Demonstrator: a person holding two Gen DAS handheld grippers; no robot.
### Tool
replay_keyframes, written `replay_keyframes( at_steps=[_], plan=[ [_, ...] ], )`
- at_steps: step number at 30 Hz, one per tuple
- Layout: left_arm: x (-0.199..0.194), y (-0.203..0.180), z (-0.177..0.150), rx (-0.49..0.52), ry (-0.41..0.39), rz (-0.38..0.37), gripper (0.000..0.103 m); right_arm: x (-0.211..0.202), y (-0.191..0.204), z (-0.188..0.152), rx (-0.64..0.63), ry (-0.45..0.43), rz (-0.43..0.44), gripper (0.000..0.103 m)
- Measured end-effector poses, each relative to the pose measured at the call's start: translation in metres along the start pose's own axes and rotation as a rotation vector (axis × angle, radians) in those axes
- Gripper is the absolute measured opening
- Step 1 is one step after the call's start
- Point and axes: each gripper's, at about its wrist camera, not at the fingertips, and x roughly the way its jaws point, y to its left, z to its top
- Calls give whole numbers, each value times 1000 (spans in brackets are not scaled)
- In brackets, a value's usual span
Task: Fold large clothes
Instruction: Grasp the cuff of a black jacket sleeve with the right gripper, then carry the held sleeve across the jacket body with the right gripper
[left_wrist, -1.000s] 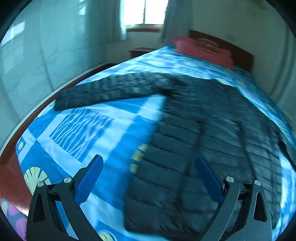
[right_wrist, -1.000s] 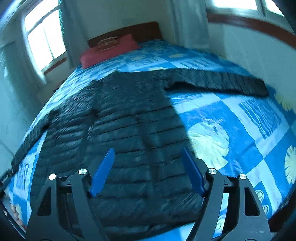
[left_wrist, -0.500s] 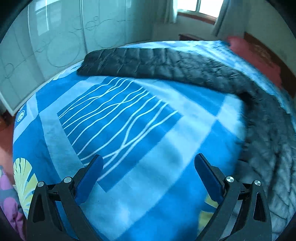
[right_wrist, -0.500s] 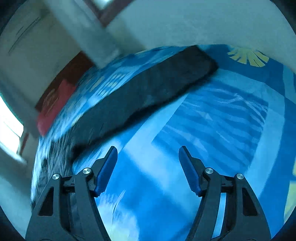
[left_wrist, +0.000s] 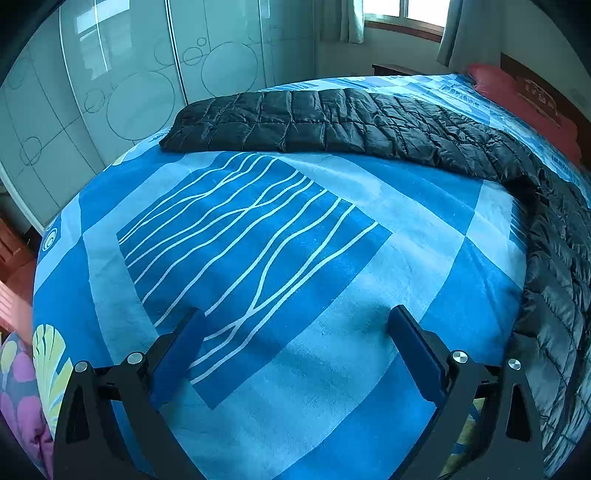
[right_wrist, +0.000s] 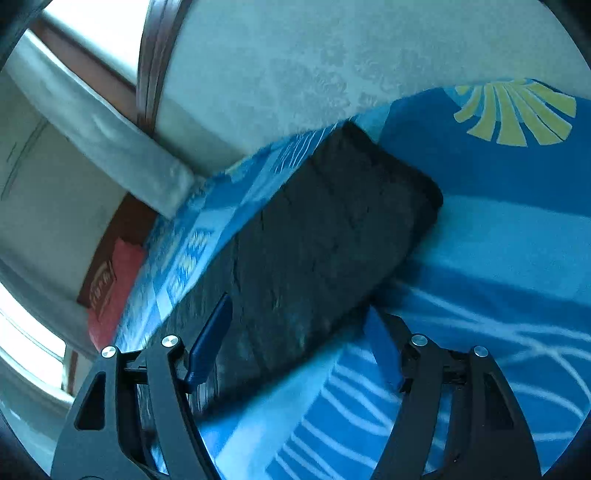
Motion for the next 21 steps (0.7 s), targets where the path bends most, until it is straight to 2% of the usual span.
replay_keyframes(
  at_steps=[2, 4, 6, 7, 12, 17, 21],
  plan=[
    [0, -1, 0, 0, 1, 3, 99, 2, 0, 3, 10, -23, 9, 70],
    [-1, -2, -1, 3, -2, 7, 99, 6, 0, 6, 1, -35, -19, 61],
    [0, -3, -1, 6, -3, 14, 99, 13, -5, 8, 2, -20, -54, 25],
    [0, -4, -1, 9, -3, 18, 99, 13, -8, 9, 8, -13, -58, 17],
    [1, -5, -1, 14, -5, 27, 99, 3, 11, 8, -79, -42, -89, 8],
    [2, -5, -1, 16, -7, 29, 99, -23, 76, -9, -268, -102, -58, 7],
    [2, -4, -2, 15, -14, 27, 99, -43, 150, -51, -467, -119, 1, 7]
  ],
)
